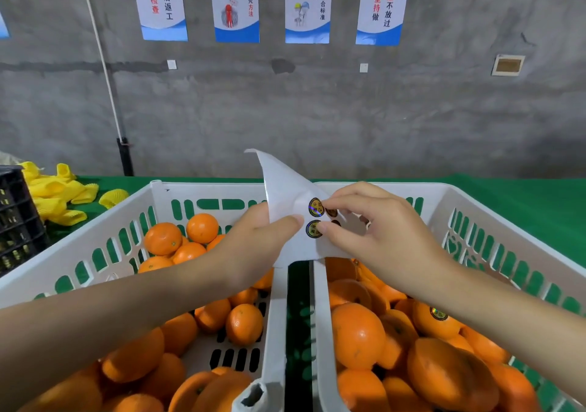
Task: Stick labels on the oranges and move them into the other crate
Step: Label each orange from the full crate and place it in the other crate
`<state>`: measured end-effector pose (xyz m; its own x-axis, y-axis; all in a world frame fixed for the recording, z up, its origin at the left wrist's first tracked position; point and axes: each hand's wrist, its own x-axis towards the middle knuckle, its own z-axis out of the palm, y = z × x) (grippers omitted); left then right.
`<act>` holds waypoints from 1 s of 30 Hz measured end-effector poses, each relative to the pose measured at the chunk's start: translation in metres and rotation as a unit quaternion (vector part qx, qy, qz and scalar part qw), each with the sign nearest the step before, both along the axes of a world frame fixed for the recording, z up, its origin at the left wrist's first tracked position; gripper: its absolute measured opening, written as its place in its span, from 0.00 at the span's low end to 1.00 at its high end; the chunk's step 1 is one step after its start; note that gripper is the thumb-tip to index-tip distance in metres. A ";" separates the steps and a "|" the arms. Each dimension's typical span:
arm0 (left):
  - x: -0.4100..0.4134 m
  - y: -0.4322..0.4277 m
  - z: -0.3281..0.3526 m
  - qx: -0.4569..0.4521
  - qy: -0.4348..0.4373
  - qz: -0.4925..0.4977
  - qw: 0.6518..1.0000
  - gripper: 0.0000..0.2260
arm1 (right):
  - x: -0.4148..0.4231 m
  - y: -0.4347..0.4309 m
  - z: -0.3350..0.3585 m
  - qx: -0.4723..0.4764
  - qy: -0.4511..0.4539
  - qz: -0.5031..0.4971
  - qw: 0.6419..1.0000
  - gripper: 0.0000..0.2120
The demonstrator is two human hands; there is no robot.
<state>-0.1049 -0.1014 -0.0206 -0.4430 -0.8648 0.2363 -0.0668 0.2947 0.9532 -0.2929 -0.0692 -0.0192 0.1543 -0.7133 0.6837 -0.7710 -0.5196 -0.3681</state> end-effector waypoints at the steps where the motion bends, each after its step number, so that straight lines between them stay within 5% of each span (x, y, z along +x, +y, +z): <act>1: 0.000 0.000 0.000 0.002 0.001 -0.002 1.000 0.11 | 0.000 0.000 0.000 -0.005 -0.003 0.001 1.000 0.14; 9: 0.002 -0.003 -0.003 -0.001 -0.022 -0.010 1.000 0.11 | -0.001 0.002 0.002 -0.005 -0.017 0.008 1.000 0.09; 18: 0.006 0.002 -0.003 -0.038 -0.087 -0.070 0.993 0.18 | 0.000 0.009 0.008 0.022 0.060 0.013 0.998 0.20; 30: 0.007 -0.001 -0.006 -0.067 -0.101 -0.047 0.991 0.21 | -0.005 0.004 0.006 0.077 0.057 0.084 0.992 0.14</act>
<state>-0.0984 -0.1029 -0.0264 -0.5710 -0.7839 0.2438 -0.2191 0.4318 0.8750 -0.2978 -0.0657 -0.0128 0.3501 -0.7653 0.5401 -0.7198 -0.5888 -0.3677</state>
